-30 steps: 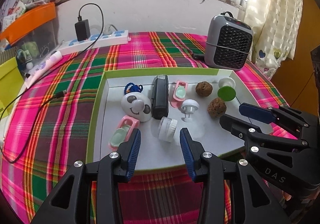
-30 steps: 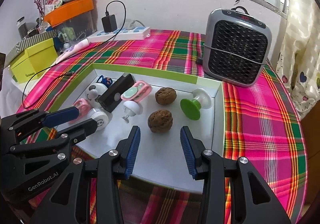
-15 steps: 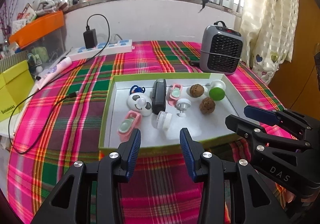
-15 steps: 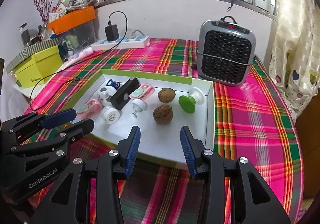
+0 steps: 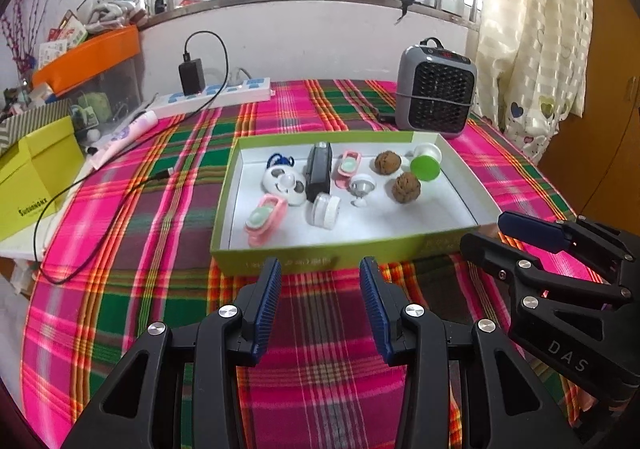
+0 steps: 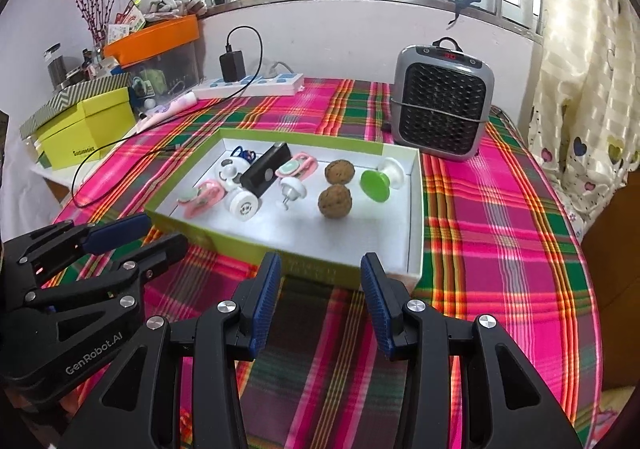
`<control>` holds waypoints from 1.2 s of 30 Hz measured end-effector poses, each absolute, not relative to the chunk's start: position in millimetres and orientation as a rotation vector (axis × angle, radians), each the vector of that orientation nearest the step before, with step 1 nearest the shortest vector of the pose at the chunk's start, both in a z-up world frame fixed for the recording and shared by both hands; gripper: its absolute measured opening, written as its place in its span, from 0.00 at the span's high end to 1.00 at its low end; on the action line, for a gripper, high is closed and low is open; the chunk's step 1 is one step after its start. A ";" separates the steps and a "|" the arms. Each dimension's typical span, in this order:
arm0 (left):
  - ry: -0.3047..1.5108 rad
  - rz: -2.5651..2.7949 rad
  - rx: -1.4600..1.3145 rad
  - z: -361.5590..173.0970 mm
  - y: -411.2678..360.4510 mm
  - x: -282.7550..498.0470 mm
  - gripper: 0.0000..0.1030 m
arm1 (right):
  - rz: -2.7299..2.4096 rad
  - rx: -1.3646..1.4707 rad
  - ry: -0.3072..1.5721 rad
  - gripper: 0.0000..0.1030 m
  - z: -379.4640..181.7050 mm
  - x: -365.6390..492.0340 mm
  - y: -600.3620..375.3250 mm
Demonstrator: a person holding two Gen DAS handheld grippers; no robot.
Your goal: Organize objects
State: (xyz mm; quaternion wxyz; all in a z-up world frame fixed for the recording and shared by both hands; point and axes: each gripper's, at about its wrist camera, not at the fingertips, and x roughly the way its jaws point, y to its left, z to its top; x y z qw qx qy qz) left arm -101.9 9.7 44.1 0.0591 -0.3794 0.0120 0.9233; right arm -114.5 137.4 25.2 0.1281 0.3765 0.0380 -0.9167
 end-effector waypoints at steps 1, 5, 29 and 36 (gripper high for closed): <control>0.040 2.795 -1.156 42.9 10.0 -100.6 0.62 | -2.669 1.098 0.110 0.58 24.2 -112.3 137.4; 0.040 2.790 -1.194 34.7 9.0 -93.7 0.62 | -2.667 1.113 0.092 0.58 20.3 -103.3 138.2; 0.042 2.781 -1.310 4.7 9.1 -61.1 0.62 | -2.685 1.236 0.083 0.58 -14.0 -65.6 140.9; 0.044 2.803 -1.319 4.0 10.8 -58.0 0.61 | -2.689 1.277 0.085 0.58 -18.6 -63.0 143.8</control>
